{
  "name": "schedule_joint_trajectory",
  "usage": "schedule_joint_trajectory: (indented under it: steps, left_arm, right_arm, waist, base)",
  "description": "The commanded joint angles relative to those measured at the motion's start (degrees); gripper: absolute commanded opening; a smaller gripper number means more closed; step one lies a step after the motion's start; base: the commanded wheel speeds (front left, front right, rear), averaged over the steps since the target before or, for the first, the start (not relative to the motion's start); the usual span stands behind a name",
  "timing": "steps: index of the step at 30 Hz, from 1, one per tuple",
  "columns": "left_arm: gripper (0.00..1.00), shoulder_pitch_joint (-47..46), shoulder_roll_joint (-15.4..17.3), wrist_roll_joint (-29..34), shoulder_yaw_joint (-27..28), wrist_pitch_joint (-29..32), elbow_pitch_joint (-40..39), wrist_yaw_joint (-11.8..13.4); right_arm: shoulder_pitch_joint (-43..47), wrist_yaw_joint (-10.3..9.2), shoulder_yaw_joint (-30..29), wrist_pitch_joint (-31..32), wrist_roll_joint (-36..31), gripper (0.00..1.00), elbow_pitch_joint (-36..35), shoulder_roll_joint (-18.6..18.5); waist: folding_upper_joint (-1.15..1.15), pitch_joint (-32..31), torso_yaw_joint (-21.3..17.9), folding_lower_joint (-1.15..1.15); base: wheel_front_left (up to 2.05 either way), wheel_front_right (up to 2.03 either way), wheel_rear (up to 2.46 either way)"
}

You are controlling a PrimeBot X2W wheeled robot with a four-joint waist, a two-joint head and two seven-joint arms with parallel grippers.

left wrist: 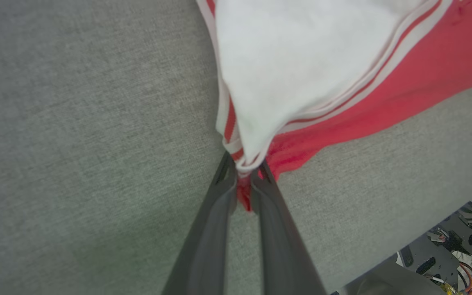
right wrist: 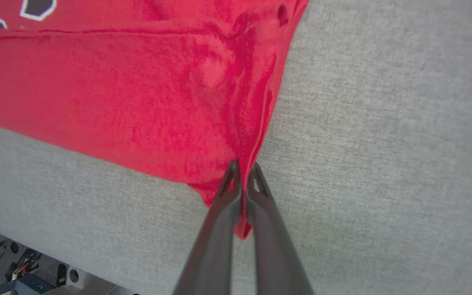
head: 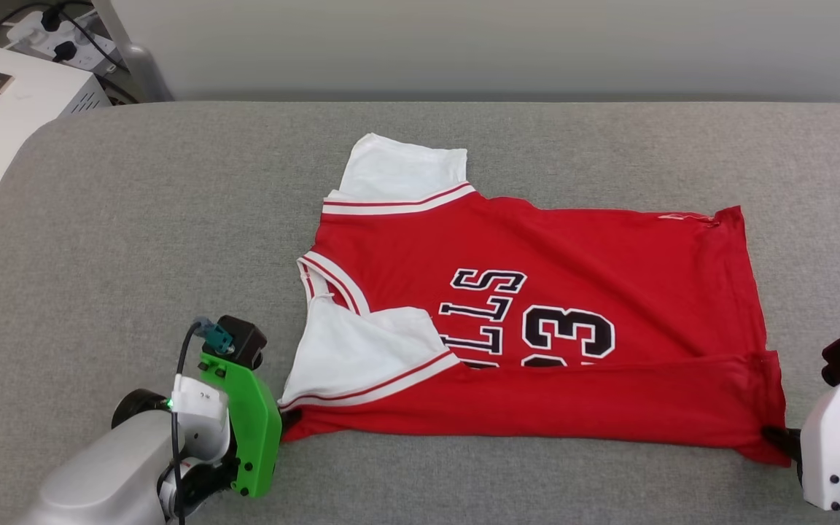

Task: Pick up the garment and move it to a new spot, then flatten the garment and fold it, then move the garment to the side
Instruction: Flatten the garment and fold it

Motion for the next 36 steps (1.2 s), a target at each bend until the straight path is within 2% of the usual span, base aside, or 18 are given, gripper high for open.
schedule_joint_trajectory:
  steps: [1, 2, 3, 4, 5, 9, 13, 18, 21, 25, 30, 36]
  left_arm:
    - [0.0, 1.1, -0.3, 0.1, -0.1, -0.4, 1.0, 0.2]
    - [0.0, 1.1, -0.7, 0.1, -0.1, -0.9, 1.7, 0.2]
    - [0.3, 1.2, -1.0, 0.1, 0.1, -1.5, 2.2, 0.2]
    - [1.0, 1.1, -1.3, 0.3, 0.1, -2.2, 2.8, 0.2]
    - [1.0, 1.2, -1.4, 0.5, 0.1, -2.6, 3.2, 0.2]
    - [1.0, 0.8, -0.3, 0.9, 0.9, -4.6, 3.5, -0.1]
    - [1.0, -1.5, 2.2, 1.4, 3.2, -6.8, 1.2, 0.3]
    - [1.0, -7.6, 4.9, 4.3, 6.9, -10.6, -2.1, 3.0]
    - [1.0, -11.7, 5.4, 5.6, 9.0, -12.3, -2.7, 4.0]
    - [1.0, -18.2, 4.7, 7.7, 10.4, -12.7, -1.6, 4.1]
    - [1.0, -28.3, 2.1, 10.2, 10.7, -10.6, 1.3, 3.0]
    - [1.0, -40.5, -2.1, 10.3, 10.2, -3.7, 7.2, 0.0]
  right_arm:
    - [0.4, -0.04, 0.1, -0.4, -0.7, 0.0, 1.0, 0.6]
    - [0.4, -0.04, 0.3, -0.4, -0.9, 0.0, 1.6, 1.1]
    - [0.4, -0.04, 0.4, -0.6, -0.9, 0.0, 1.9, 1.3]
    - [0.4, -0.04, 0.2, -1.3, -1.0, 0.36, 2.2, 1.7]
    - [0.4, -0.04, 0.0, -1.9, -1.2, 1.0, 2.4, 1.9]
    - [0.5, -0.04, -1.4, -5.9, -2.2, 1.0, 1.8, 2.3]
    - [0.4, -0.04, -5.8, -13.8, -5.4, 1.0, -0.1, 3.3]
    - [0.1, -0.04, -13.3, -22.8, -11.6, 1.0, -4.6, 7.9]
    - [-0.2, -0.04, -17.5, -27.3, -15.9, 1.0, -8.2, 11.6]
    - [-0.5, -0.04, -21.0, -31.1, -21.1, 1.0, -13.9, 16.9]
    - [-0.7, -0.04, -23.0, -34.1, -26.2, 1.0, -21.0, 22.3]
    - [-1.2, -0.04, -23.4, -34.3, -28.4, 1.0, -27.2, 25.2]
  waist:
    - [0.0, 0.3, 0.2, 0.0]
    - [0.0, 0.3, 0.3, 0.0]
    - [0.0, 0.3, 0.4, 0.0]
    - [0.0, 0.1, 0.4, 0.0]
    - [0.0, -0.2, 0.4, 0.0]
    - [0.0, -1.7, 0.3, 0.0]
    - [0.0, -2.7, 0.1, 0.0]
    - [0.0, -1.8, -0.9, 0.0]
    - [0.0, -0.3, -1.9, 0.0]
    - [0.0, 2.9, -3.7, 0.0]
    - [0.0, 8.7, -6.1, 0.0]
    - [0.0, 15.6, -8.5, 0.0]
  base:
    - [0.0, 0.0, 0.0]
    - [0.0, 0.0, 0.0]
    - [0.0, 0.0, 0.0]
    - [0.0, 0.0, 0.0]
    - [0.0, 0.0, 0.0]
    - [0.0, 0.0, 0.0]
    - [0.0, 0.0, 0.0]
    - [0.0, 0.0, 0.0]
    - [0.0, 0.0, 0.0]
    - [0.0, 0.0, 0.0]
    - [0.0, 0.0, 0.0]
    - [0.0, 0.0, 0.0]
